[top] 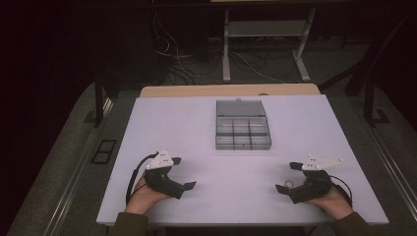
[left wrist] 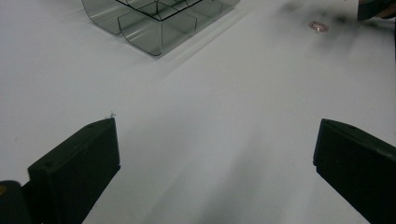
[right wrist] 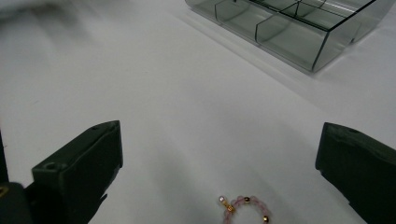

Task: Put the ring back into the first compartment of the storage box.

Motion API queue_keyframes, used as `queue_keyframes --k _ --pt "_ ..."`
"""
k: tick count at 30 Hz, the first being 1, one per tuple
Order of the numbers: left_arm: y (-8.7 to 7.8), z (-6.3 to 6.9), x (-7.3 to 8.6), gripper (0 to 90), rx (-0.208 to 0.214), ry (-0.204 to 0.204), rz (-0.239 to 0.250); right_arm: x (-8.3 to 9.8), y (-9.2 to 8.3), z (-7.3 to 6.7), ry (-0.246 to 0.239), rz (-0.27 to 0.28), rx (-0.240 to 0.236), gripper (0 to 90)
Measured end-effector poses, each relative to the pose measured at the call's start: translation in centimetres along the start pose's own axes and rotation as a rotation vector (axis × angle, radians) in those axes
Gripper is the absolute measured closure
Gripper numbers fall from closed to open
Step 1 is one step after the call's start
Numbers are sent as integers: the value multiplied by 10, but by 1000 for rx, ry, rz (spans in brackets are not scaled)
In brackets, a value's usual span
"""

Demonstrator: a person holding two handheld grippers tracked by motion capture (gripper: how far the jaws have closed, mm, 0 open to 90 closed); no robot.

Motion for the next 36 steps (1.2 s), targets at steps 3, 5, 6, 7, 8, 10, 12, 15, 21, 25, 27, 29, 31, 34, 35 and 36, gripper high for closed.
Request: queue_keyframes --k 3,5,6,7,8,10,12,15,21,25,27,29,31,34,35,36 --pt "0 0 0 0 1 0 5 -1 -1 0 2 -3 -4 5" --pt "0 0 0 0 1 2 4 -2 -2 0 1 3 -9 5" --pt "-1 0 0 0 1 3 5 -3 -2 0 3 7 -10 5" --pt "-1 0 0 0 1 3 5 -4 -3 0 5 8 -9 5" --pt "-1 0 0 0 -3 3 7 -4 -3 1 7 8 -11 5" --pt "-1 0 0 0 -1 -3 13 -5 -4 2 12 8 -13 5" --pt "-2 0 -1 0 -3 -4 11 -7 -4 2 12 5 -12 5" --pt "-1 1 0 0 5 -3 8 -9 -4 4 15 2 -8 5" --pt "0 2 0 0 8 0 4 -11 -6 7 10 -3 -2 5" --pt "1 3 0 0 8 -4 6 -12 -7 10 8 -4 9 6" --pt "1 3 0 0 6 -8 5 -13 -8 13 8 -11 14 6" --pt "0 3 0 0 3 -10 7 -13 -8 15 10 -9 15 6" --pt "-1 3 0 0 1 -8 8 -14 -8 16 8 -10 16 6" --pt "-2 3 -1 0 -9 -6 13 -14 -7 19 9 -15 14 6" --pt "-1 3 0 0 -10 -6 9 -13 -7 19 9 -17 14 6" --pt "-1 3 0 0 -10 -6 9 -13 -8 19 8 -16 12 6"
Point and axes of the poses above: each handheld gripper's, and its own axes: y roughly forward along the jaws, x roughly out of its underside, z roughly to its right, the point moved 1 cm from there along y, roughly forward along the jaws, and after that the axes turned 15 degrees about z, right-handed, at the moved point
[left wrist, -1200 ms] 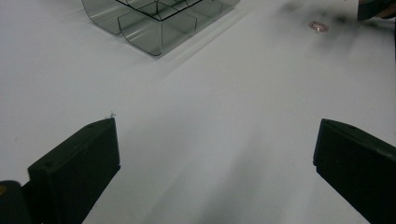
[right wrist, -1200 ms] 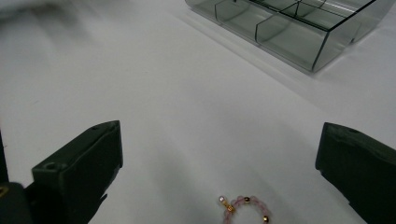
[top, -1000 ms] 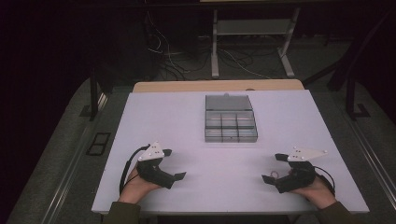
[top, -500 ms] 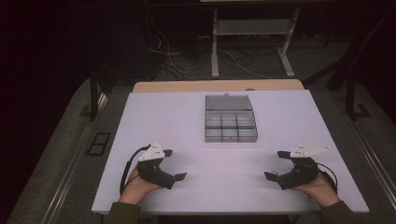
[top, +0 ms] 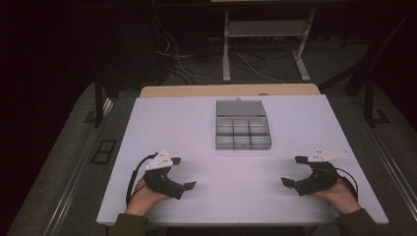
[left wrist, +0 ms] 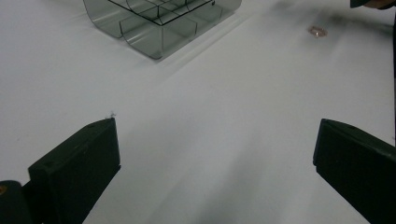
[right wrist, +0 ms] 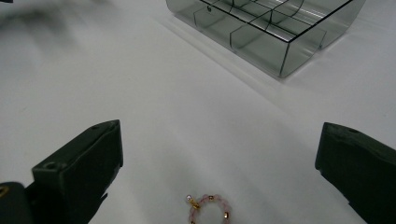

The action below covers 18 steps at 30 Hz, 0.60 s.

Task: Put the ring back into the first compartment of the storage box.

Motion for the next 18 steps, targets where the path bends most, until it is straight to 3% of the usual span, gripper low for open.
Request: queue_keyframes --k 17,18 --pt "1 2 1 0 6 9 0 5 -4 8 15 -15 21 65" --pt "1 2 1 0 7 10 1 5 -4 9 16 -23 23 132"
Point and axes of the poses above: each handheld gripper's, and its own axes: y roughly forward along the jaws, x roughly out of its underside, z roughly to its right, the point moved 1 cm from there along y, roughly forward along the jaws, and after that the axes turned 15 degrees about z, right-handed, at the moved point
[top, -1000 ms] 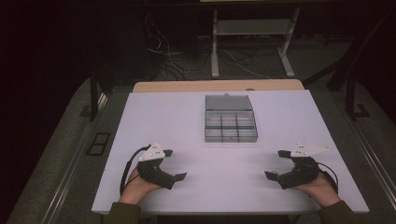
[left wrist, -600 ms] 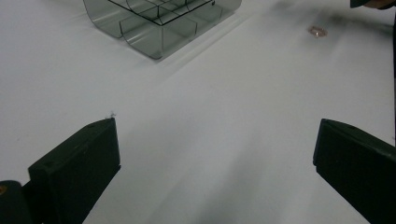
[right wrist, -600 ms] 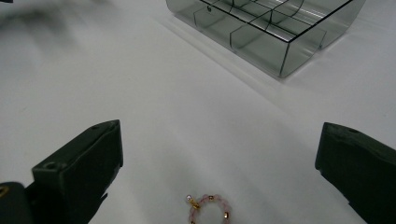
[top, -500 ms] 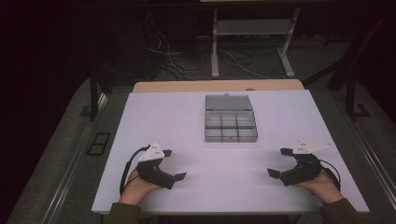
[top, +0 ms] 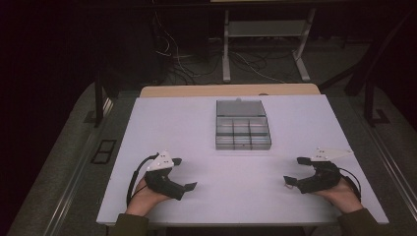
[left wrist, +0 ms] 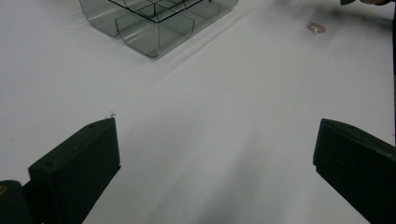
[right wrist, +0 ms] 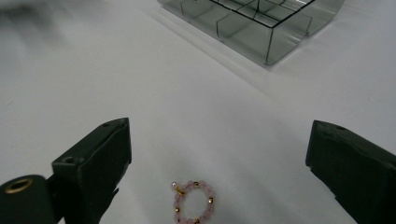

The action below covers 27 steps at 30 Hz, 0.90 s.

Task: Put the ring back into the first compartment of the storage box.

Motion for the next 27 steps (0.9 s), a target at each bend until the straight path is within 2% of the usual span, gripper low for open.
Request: queue_keyframes --k 4,12,27 --pt "0 0 0 0 -2 1 3 1 0 1 10 -7 11 146" --pt "-1 -1 -1 0 -4 -4 11 4 0 5 31 -50 13 275" --pt "-2 -1 -1 0 -10 1 16 7 0 5 11 -100 2 545"
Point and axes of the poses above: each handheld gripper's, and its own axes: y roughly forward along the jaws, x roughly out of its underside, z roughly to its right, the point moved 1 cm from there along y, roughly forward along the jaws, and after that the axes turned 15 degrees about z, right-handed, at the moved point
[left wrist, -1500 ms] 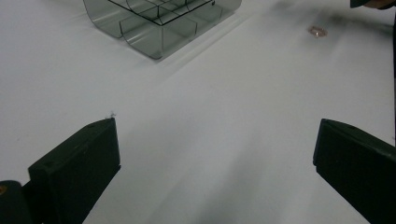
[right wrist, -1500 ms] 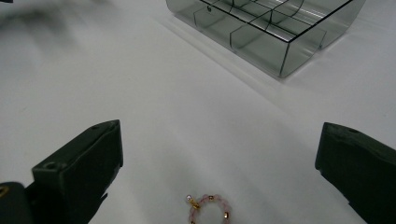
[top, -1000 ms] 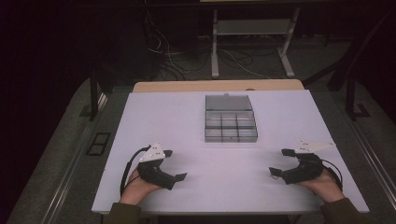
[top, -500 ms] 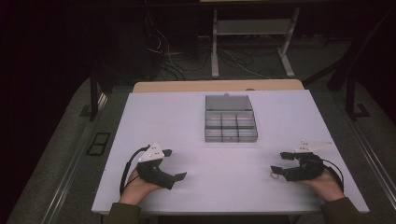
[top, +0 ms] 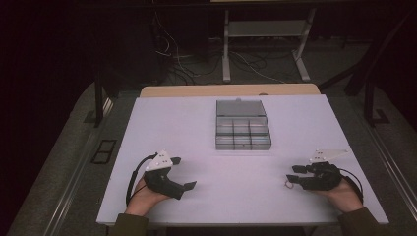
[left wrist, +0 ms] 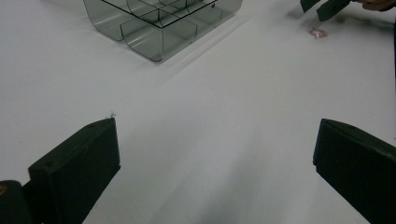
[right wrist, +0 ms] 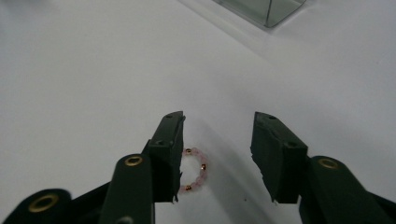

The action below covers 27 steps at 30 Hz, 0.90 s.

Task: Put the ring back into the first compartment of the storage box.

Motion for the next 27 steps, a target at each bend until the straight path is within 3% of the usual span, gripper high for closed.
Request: queue_keyframes --k 15,27 --pt "0 0 0 0 -5 2 -3 3 2 -1 -14 -58 -29 723" --pt "0 0 0 0 -5 6 -3 5 5 -4 -43 -89 -43 794"
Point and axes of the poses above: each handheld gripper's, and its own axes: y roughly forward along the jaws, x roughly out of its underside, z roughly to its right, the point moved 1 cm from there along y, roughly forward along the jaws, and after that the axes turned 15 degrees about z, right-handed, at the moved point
